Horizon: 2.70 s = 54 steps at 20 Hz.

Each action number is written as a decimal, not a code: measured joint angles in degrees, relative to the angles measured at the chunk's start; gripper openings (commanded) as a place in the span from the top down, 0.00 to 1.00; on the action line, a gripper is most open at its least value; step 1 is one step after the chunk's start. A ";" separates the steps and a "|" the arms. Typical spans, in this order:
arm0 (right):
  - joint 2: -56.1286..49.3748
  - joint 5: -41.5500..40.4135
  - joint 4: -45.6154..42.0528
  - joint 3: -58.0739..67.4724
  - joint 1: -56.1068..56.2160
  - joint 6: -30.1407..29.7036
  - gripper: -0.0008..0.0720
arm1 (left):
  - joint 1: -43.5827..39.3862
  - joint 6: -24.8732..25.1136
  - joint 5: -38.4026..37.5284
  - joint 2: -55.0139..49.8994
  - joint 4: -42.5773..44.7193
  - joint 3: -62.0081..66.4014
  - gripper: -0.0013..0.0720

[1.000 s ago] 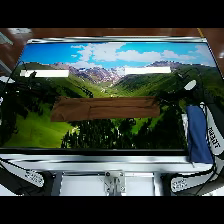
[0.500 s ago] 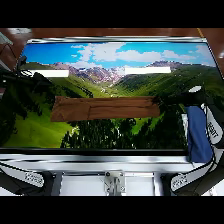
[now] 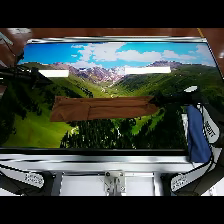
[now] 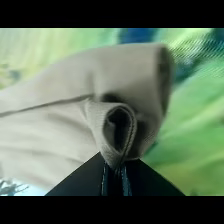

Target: Fold the shirts.

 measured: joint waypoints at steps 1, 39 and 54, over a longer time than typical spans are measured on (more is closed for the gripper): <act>1.49 0.57 -0.04 -0.02 -0.24 -0.15 0.89 | -0.98 0.33 0.07 0.00 -0.28 -0.15 0.93; 38.42 4.22 -5.64 -0.02 19.30 18.93 0.89 | -33.20 4.15 39.04 14.29 -8.83 -16.41 0.93; 3.21 -38.73 16.76 2.64 52.24 14.14 0.56 | -2.05 3.56 16.87 44.13 -2.23 -17.46 0.93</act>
